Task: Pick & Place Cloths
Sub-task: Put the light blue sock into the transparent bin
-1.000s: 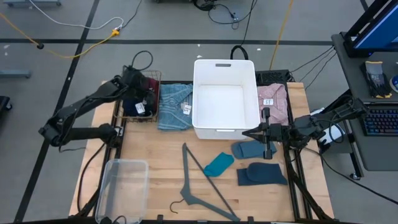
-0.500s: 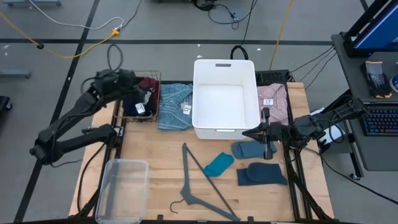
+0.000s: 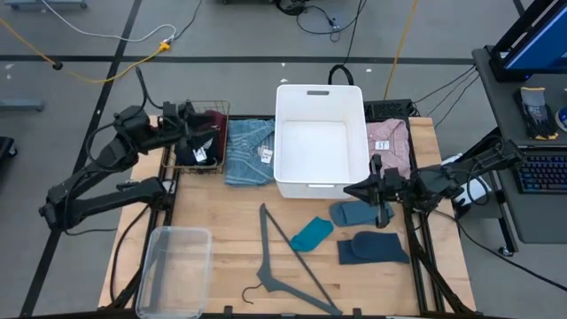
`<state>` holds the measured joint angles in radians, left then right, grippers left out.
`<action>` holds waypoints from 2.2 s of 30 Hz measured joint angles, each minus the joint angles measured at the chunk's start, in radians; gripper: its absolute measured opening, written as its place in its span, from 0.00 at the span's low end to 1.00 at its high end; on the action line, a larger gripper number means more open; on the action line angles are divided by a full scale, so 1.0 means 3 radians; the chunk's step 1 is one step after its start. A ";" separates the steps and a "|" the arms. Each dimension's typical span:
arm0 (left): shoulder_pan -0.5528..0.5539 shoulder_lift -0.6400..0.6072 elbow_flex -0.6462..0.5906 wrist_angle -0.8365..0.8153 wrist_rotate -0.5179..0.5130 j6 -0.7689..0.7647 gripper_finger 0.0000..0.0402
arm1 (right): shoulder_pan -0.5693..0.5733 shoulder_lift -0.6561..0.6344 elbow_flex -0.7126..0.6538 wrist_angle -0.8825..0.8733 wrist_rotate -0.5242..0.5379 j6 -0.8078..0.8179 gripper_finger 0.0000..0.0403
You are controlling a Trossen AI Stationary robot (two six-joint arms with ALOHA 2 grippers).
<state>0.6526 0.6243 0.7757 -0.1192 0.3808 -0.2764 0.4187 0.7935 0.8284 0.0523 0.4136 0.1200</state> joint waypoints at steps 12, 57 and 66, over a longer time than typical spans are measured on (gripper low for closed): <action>-0.0540 0.0000 0.0000 0.0009 -0.0138 -0.0284 0.77 | -0.0001 0.0109 0.0000 0.0010 -0.0190 -0.0031 0.01; -0.0681 0.0006 0.0001 -0.0243 -0.0236 0.0081 0.77 | 0.0249 0.2299 0.1443 -0.2829 -0.0621 -0.0290 0.35; -0.0682 0.0006 0.0001 -0.0327 -0.0232 0.0318 0.77 | 0.0244 0.2687 0.1445 -0.2834 -0.0698 -0.0351 0.37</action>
<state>0.4481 0.6262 0.7761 -0.2172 0.3111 -0.1811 0.4919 1.5996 1.2617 -0.7978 0.2043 0.0147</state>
